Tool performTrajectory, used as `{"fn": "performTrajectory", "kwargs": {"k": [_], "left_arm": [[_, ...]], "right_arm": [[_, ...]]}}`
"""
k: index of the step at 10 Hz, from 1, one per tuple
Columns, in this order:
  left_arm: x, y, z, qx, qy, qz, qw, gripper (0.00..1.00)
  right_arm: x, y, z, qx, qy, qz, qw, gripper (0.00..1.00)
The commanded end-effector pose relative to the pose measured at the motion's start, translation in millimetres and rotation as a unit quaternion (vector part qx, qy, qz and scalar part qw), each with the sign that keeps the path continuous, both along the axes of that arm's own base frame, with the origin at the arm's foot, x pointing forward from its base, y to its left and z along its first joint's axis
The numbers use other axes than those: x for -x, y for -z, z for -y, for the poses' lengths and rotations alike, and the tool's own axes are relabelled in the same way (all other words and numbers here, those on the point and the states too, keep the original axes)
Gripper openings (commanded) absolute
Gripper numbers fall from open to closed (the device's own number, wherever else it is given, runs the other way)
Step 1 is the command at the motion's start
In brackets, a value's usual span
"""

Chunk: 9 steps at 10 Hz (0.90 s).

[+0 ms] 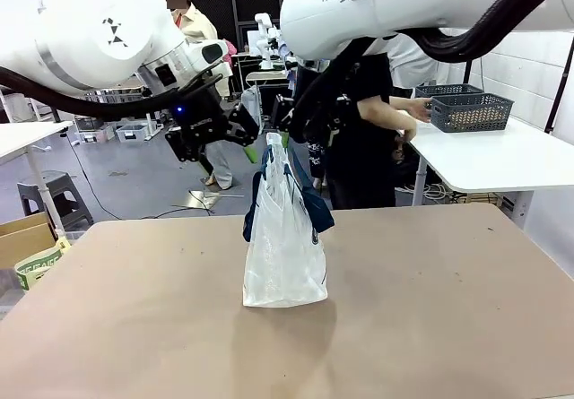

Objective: Transfer purchased items from the store into the shopping bag.
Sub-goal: Open the Reusable shopping bag in the center of the table.

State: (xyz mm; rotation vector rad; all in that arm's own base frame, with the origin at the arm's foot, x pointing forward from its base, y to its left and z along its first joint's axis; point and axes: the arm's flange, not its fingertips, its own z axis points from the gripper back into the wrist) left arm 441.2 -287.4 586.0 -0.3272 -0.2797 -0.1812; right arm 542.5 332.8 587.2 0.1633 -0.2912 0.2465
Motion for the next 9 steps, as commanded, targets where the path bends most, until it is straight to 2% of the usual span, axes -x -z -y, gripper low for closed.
{"fn": "performTrajectory", "kwargs": {"k": [1,6,9], "left_arm": [[1,5,-1,0.03,0.005,-0.001,1.0,1.0],[-1,17,14,0.034,0.017,-0.019,0.999,1.0],[-11,32,25,0.046,0.011,-0.033,0.998,1.0]], "right_arm": [[-6,-3,-12,0.004,0.011,0.004,1.0,1.0],[-15,22,-21,0.001,0.013,-0.028,1.0,1.0],[-17,39,-17,0.005,0.02,-0.051,0.998,1.0]]}}
